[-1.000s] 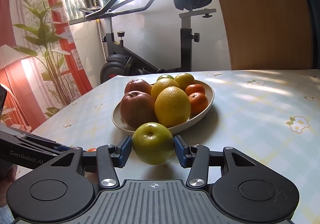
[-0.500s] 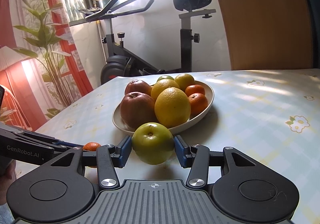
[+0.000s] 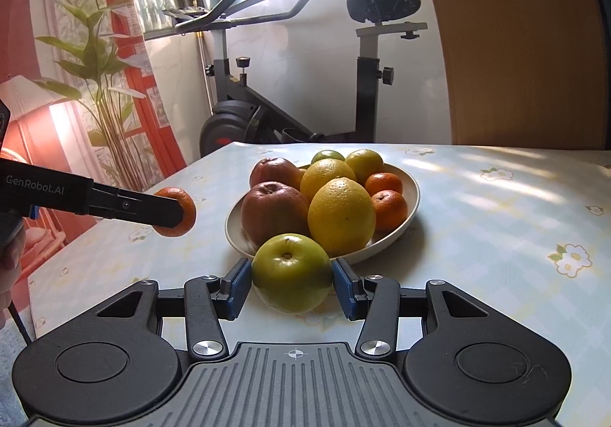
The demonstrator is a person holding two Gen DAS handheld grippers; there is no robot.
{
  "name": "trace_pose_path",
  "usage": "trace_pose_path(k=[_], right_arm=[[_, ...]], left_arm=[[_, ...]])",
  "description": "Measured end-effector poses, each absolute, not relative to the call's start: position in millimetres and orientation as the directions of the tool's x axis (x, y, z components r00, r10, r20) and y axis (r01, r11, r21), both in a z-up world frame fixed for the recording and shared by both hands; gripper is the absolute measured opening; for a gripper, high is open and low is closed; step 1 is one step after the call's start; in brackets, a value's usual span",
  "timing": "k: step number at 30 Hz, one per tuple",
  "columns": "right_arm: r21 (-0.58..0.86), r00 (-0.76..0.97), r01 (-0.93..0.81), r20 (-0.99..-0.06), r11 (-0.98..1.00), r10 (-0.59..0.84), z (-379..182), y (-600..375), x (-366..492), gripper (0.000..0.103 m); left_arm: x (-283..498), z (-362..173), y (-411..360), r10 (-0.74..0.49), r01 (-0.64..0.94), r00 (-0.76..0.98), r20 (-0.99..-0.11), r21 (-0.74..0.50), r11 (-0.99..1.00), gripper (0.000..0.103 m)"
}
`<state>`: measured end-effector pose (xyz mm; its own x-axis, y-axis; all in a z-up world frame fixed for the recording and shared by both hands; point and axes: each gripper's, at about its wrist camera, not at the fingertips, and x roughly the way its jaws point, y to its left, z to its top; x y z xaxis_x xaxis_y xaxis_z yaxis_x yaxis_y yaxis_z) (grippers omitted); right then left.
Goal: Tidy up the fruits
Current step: 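Carry the green apple with the right tool while the left tool carries the mandarin to the plate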
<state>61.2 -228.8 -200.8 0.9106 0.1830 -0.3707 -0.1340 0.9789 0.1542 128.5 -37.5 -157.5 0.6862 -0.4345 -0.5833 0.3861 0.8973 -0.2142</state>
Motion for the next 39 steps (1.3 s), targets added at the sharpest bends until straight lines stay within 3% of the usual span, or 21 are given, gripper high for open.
trace_pose_path(k=[8, 14, 22, 39], right_arm=[[0.142, 0.931, -0.132, -0.322, 0.981, 0.172, -158.9, -246.6, 75.9, 0.043], [0.126, 0.941, -0.099, -0.312, 0.987, 0.134, -138.4, -266.6, 118.1, 0.043], [0.114, 0.916, -0.082, -0.382, 0.990, 0.120, -162.1, -277.9, 171.5, 0.043], [0.162, 0.904, -0.092, -0.400, 0.983, 0.151, -177.8, -282.3, 183.7, 0.043]], left_arm=[[160.8, -132.5, -43.6, -0.450, 0.404, 0.717, -0.533, -0.209, 0.891, 0.033], [200.5, -132.8, -55.1, -0.441, 0.391, 0.712, -0.547, -0.214, 0.895, 0.033], [236.8, -158.7, -64.0, -0.403, 0.355, 0.675, -0.618, -0.207, 0.912, 0.033], [246.1, -171.0, -65.5, -0.387, 0.365, 0.655, -0.649, -0.177, 0.914, 0.034]])
